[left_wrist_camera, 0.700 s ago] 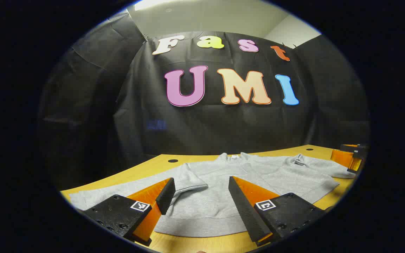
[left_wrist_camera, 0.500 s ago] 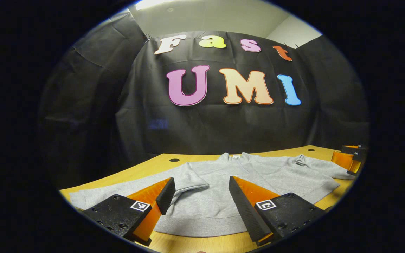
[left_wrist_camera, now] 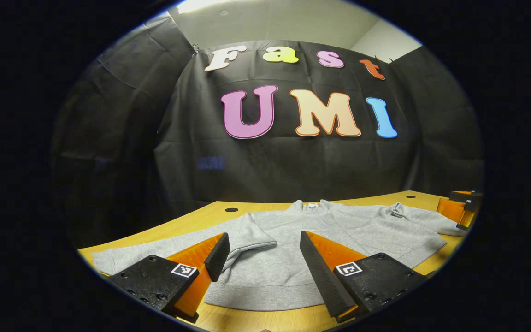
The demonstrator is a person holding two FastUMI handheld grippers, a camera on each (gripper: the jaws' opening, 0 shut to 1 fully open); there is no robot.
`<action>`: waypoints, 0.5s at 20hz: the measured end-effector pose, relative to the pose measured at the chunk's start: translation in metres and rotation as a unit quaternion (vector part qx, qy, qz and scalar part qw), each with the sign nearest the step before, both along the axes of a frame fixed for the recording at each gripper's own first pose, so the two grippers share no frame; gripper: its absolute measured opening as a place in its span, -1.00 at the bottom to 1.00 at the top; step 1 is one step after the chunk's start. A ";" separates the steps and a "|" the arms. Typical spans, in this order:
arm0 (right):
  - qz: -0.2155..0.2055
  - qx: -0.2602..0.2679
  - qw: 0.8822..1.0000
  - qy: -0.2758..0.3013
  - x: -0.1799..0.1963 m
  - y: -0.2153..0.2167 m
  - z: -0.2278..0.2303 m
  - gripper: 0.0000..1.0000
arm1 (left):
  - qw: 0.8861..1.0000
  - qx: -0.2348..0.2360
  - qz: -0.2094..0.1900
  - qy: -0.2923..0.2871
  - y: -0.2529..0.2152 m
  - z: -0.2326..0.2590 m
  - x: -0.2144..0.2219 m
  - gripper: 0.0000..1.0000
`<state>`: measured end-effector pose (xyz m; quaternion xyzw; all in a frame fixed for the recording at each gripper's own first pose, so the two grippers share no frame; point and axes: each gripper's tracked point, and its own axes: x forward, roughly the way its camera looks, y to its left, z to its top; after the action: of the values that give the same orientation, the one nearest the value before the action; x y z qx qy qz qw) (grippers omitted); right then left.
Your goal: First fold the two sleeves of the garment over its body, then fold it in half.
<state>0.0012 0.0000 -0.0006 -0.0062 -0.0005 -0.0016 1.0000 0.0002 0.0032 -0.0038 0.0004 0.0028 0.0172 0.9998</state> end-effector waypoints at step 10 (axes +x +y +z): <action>-0.005 0.000 1.000 0.000 0.002 -0.002 -0.001 0.94 | 1.000 -0.001 -0.004 -0.002 -0.002 0.000 0.000 0.87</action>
<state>0.0030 -0.0018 -0.0012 -0.0065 -0.0006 -0.0064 1.0000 0.0006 0.0013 -0.0037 -0.0002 0.0013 0.0128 0.9999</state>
